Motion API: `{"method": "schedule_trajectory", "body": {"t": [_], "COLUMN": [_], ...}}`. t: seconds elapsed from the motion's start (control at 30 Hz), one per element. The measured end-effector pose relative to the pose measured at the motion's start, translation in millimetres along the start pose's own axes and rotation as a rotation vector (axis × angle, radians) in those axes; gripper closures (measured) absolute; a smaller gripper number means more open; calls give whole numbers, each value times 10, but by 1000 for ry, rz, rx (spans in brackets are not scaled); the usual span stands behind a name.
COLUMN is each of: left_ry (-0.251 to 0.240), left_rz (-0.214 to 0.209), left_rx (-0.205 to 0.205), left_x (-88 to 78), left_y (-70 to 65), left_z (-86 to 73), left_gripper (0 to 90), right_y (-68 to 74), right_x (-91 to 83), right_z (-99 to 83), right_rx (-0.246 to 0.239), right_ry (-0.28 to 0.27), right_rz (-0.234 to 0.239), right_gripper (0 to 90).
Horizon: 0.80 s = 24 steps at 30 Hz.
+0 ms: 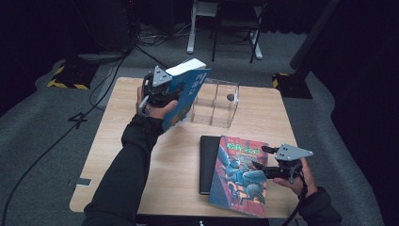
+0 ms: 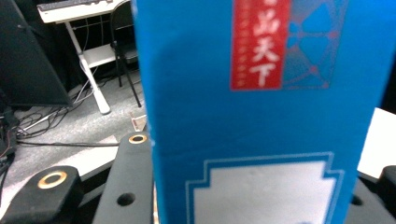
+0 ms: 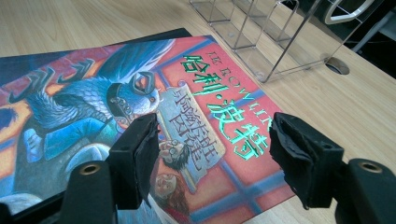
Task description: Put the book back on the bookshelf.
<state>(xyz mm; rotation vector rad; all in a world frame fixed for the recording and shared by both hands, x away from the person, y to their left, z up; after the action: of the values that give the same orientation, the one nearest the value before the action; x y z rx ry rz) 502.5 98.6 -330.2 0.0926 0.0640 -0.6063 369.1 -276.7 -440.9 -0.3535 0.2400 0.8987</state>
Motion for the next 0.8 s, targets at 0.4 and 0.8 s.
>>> {"method": "schedule_trajectory", "body": {"t": [0.4, 0.8], "left_ry": [-9, -44], "left_rz": [66, 74], "left_rx": [-30, -63], "left_x": [255, 544], "left_y": [134, 185], "left_z": [-92, -287], "left_gripper": [608, 608], "right_y": [17, 43], "right_x": [20, 50], "right_z": [-10, -26], "right_rx": [-7, -27], "right_ry": [10, 28], "right_rz": [7, 22], "right_gripper": [334, 335]}}
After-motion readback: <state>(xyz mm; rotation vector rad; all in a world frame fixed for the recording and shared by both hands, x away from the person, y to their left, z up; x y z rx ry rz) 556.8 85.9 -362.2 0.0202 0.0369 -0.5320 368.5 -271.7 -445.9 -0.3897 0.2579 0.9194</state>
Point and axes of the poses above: each handheld gripper's, and its own axes: x roughly forward along the jaws, z roughly out of its top, y roughly to its left, the point moved 4 cm from there along x, roughly forward along the jaws, and after that the axes turned 15 degrees about -y, right-handed, at the moved point
